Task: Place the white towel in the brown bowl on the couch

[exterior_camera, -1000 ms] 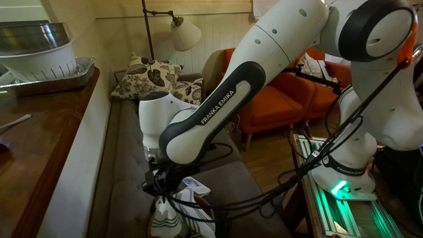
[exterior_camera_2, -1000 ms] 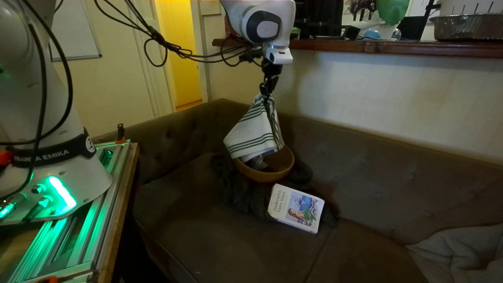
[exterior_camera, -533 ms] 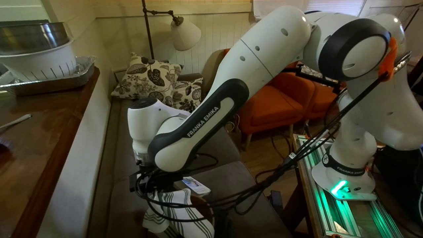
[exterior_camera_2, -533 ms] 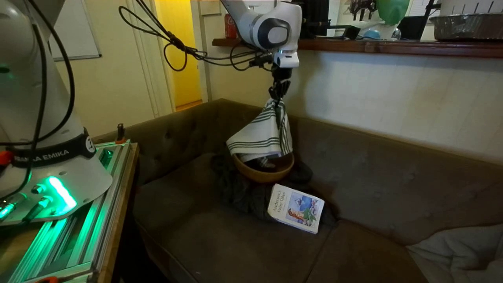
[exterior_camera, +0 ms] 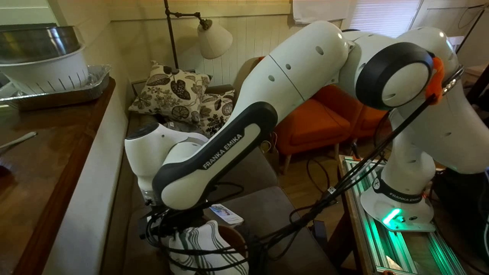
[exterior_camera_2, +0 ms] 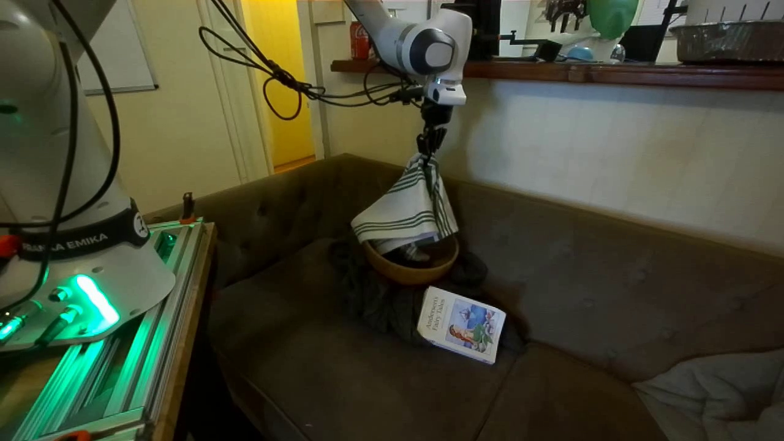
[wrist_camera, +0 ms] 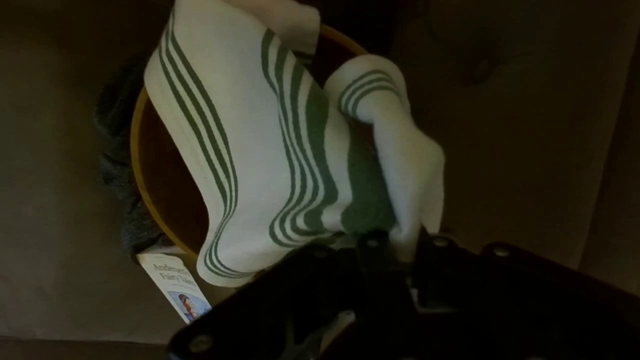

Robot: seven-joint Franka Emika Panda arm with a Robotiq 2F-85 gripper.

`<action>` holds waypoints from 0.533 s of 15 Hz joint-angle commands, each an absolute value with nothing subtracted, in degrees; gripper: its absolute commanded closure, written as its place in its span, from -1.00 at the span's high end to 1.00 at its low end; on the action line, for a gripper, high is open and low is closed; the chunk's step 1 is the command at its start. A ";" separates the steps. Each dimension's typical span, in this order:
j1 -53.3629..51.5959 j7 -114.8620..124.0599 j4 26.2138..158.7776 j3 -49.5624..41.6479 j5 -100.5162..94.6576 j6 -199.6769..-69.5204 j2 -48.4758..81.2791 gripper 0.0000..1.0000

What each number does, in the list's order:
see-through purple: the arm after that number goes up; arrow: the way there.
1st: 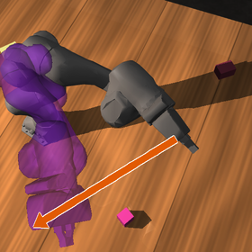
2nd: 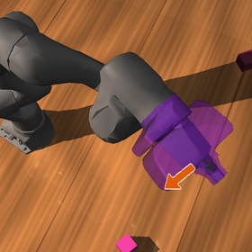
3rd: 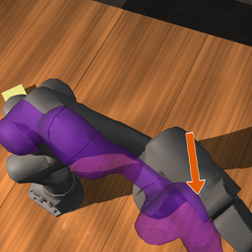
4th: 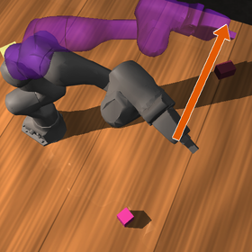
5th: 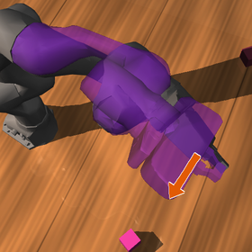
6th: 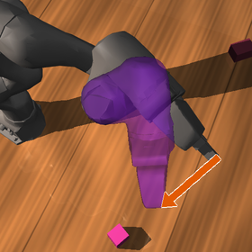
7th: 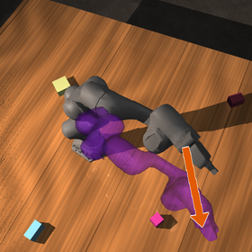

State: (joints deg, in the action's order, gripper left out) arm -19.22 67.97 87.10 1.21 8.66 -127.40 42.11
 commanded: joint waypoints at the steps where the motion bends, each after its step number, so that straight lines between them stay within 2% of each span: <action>1: -17.98 68.67 81.11 1.55 7.85 -118.15 44.07 -0.20; 5: -15.95 61.83 82.94 0.41 3.74 -108.06 39.03 0.35; 8: -13.61 49.62 90.63 0.77 1.72 -111.46 31.63 0.80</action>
State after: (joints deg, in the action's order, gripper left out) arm -15.66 58.19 82.82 0.07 4.22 -110.22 39.43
